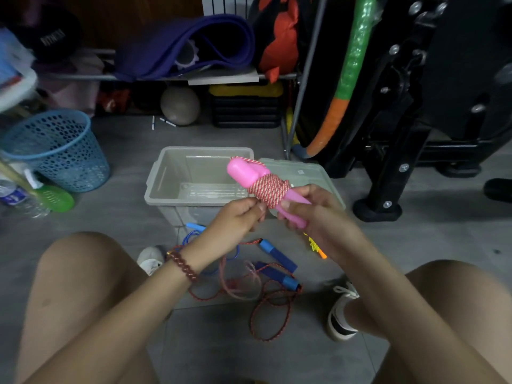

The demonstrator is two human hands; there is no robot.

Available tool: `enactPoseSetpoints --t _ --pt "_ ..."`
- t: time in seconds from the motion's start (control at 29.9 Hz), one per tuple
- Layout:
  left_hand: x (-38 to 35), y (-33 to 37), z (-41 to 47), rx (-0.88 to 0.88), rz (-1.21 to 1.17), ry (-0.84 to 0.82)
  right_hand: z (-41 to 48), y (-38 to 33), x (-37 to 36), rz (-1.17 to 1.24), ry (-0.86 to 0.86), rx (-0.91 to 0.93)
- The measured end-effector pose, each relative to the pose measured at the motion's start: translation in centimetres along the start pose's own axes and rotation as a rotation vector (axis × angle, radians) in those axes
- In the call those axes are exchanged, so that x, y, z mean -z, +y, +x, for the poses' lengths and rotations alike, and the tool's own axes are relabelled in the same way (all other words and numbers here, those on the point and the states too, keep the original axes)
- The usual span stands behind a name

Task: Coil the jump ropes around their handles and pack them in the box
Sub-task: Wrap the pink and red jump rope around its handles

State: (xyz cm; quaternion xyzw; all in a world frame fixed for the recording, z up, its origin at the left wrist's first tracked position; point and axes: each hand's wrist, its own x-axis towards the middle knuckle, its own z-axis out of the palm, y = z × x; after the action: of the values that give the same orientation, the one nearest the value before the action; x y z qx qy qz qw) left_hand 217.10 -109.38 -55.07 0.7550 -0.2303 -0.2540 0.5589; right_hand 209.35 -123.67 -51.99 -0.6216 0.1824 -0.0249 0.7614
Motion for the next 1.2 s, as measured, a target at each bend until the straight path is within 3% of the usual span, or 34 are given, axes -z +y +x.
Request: enactPoseSetpoints --t 0.13,0.27,0.33,0.43,0.57,0.73,0.87,1.1,1.2 --pt "-0.5 0.8 -0.1 0.054 -0.095 0.051 0.4 0.5 -0.8 -0.153 0.185 0.182" --pt "-0.6 0.7 -0.4 0.091 -0.191 0.052 0.6 0.9 -0.5 -0.340 0.232 0.348" --pt "0.0 -0.1 -0.7 0.121 -0.154 0.008 0.9 0.6 0.4 -0.445 0.288 0.461" --pt "0.8 -1.1 -1.0 0.139 -0.019 -0.103 1.4 -0.7 2.9 -0.415 0.468 0.565" --pt "1.4 -0.6 -0.9 0.127 -0.021 -0.067 0.8 -2.1 5.1 -0.493 0.588 0.622" --pt "3.4 0.0 -1.5 0.108 -0.045 0.076 0.5 -1.0 6.0 -0.837 0.554 0.537" --pt "4.3 0.9 -2.2 -0.015 -0.034 0.173 0.8 0.0 5.4 -1.072 0.517 0.582" --pt "1.2 1.2 -4.0 -0.238 0.084 -0.085 3.4 2.1 4.8 -1.064 0.481 0.357" --pt "1.0 1.5 -4.2 -0.303 0.108 -0.044 4.2 3.9 3.9 -1.128 0.359 0.371"
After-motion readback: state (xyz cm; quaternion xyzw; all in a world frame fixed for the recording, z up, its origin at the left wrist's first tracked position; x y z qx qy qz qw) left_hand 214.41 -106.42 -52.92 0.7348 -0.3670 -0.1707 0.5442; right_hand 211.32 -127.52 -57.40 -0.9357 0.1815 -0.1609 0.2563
